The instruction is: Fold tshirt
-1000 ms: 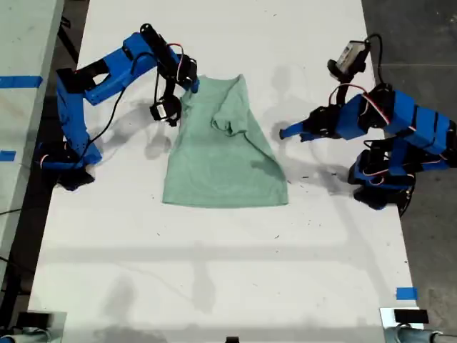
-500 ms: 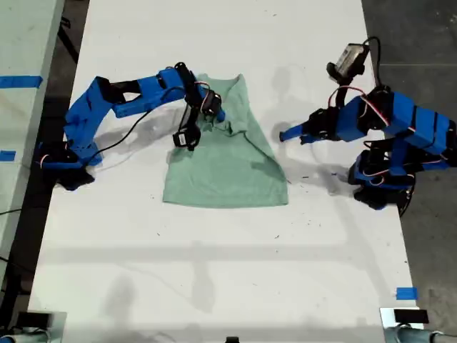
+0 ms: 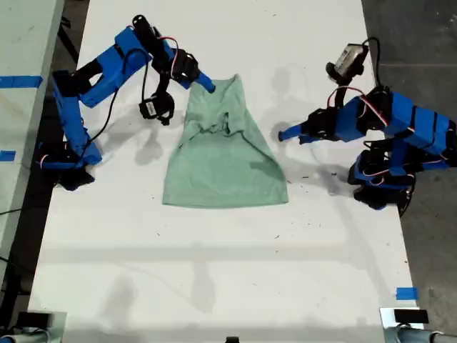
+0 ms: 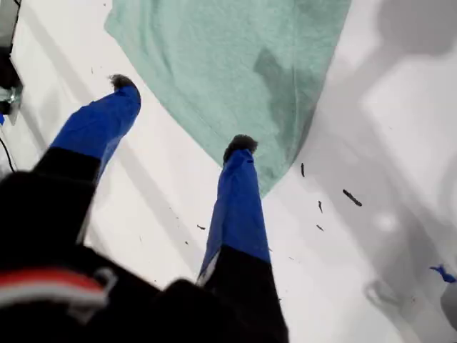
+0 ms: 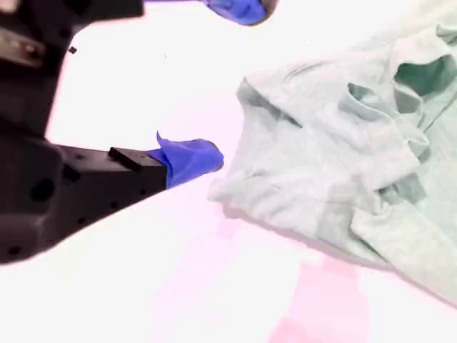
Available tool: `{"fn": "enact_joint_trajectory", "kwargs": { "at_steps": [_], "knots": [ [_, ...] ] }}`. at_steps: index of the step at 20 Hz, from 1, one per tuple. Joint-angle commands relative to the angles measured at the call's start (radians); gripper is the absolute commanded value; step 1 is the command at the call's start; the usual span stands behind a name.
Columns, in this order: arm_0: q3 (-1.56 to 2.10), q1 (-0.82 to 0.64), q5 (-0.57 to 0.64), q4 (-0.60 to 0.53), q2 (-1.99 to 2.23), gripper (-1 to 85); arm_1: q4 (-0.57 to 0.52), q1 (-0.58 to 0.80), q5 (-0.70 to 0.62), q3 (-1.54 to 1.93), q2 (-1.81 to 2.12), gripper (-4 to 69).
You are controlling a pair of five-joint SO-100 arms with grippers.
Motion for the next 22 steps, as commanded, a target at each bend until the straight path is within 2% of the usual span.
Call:
{"fn": "enact_joint_trajectory", "kwargs": {
  "at_steps": [1, 3, 8, 11, 14, 19, 22],
  "knots": [
    [0.075, 0.006, -0.077, 0.155, 0.204, 25.7, -0.018, -0.014, -0.008, -0.014, 0.023, 24.2],
    [0.264, 0.069, -0.143, 0.149, 0.325, 25.7, -0.012, -0.014, -0.017, -0.017, 0.021, 24.4],
    [0.787, 0.256, -0.344, 0.018, 0.669, 25.1, 0.069, -0.043, -0.031, -0.046, -0.003, 26.1],
    [0.974, 0.36, -0.462, -0.003, 0.815, 25.1, 0.144, -0.084, -0.025, -0.058, -0.021, 27.9],
    [1.077, 0.448, -0.558, 0.006, 0.92, 25.3, 0.163, -0.138, 0.003, -0.06, -0.043, 29.1],
    [1.075, 0.499, -0.575, -0.018, 0.899, 25.5, 0.146, -0.127, -0.012, -0.067, -0.121, 30.2],
    [1.072, 0.494, -0.56, -0.063, 0.848, 25.6, 0.038, -0.095, -0.06, -0.011, -0.218, 30.4]
  ]
}}
